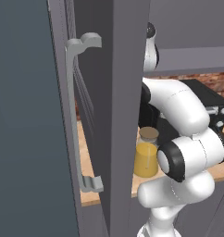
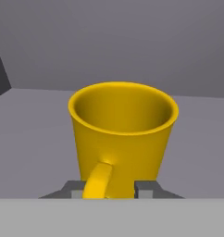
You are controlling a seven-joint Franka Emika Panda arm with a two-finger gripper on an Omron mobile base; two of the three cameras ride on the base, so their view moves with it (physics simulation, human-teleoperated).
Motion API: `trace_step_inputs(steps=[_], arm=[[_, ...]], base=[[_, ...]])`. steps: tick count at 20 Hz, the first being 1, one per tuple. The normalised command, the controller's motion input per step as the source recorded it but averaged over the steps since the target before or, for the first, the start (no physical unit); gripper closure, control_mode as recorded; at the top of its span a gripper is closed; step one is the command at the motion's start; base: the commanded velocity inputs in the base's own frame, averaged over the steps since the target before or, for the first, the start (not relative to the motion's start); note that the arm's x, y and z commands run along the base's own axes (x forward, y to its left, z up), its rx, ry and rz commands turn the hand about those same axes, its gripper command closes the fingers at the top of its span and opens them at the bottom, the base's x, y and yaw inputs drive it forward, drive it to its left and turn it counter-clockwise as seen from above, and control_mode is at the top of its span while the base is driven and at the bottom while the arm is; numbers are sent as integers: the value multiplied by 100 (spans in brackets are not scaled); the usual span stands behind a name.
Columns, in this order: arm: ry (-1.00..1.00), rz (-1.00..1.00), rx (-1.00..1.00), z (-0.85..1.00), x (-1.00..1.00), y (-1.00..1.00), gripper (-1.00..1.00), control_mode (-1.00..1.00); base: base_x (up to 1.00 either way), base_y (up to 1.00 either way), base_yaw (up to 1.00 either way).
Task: There is a tray on the dining counter. Grab the cup, mug, and pitcher and place them on the tray. The pitcher may be placed next to the tray if it cannot fit the tray.
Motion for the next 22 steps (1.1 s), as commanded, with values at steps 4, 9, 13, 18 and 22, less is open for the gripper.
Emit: trace_step_inputs(steps=[4,9,13,18,22], arm=[[0,0,0,0,0,0,100,-100],[0,0,0,0,0,0,100,-100],[0,0,0,0,0,0,100,-100],[0,0,0,0,-4,-4,100,-100],[-1,0,0,-4,-20,-20,100,-100]], base=[[0,0,0],[0,0,0],[0,0,0],[0,0,0],[0,0,0]])
